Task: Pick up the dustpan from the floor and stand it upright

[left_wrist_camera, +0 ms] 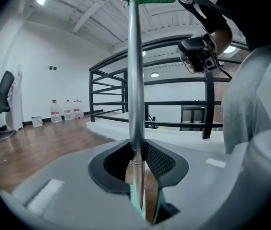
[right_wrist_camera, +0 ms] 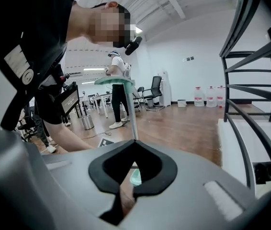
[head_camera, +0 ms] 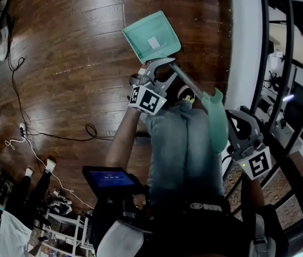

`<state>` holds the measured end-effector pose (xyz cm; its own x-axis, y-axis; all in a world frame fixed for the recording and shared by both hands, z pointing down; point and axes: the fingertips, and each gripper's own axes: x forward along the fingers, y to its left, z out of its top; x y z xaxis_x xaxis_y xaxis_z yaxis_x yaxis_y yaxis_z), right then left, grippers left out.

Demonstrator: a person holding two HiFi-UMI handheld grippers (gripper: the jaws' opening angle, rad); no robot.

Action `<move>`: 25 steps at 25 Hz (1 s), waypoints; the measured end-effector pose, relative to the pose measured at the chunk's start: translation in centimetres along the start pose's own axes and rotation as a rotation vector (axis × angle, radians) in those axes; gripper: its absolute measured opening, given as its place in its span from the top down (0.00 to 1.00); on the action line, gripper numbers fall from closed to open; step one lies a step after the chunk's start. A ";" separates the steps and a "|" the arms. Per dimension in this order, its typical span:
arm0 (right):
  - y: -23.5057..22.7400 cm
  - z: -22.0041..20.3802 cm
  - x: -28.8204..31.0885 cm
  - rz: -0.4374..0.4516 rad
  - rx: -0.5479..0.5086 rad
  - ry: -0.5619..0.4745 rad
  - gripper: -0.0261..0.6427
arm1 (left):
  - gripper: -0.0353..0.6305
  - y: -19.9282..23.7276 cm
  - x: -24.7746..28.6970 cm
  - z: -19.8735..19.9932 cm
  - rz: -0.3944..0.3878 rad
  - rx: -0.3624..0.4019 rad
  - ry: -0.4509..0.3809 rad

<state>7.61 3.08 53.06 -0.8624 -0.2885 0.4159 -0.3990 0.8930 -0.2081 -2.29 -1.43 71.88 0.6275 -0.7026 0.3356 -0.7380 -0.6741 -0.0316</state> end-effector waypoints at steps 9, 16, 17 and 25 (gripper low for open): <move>-0.6 2.1 -1.9 -0.011 0.099 0.020 0.96 | 0.48 0.6 -2.6 1.8 -0.015 -0.137 0.032; 1.4 9.6 -5.2 -0.033 0.125 -0.031 0.96 | 0.65 1.6 -13.1 10.0 0.104 -0.176 0.084; 2.1 11.1 -6.2 -0.039 0.122 -0.039 0.96 | 0.72 1.1 -14.8 12.4 0.121 -0.178 0.086; 9.8 20.7 -7.7 0.038 0.038 -0.193 0.96 | 0.92 -1.7 -24.3 29.5 0.194 -0.125 -0.007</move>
<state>3.90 6.93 29.49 -0.9191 -0.3194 0.2306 -0.3739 0.8917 -0.2551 -8.96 10.08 35.99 0.4718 -0.8184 0.3282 -0.8699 -0.4926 0.0222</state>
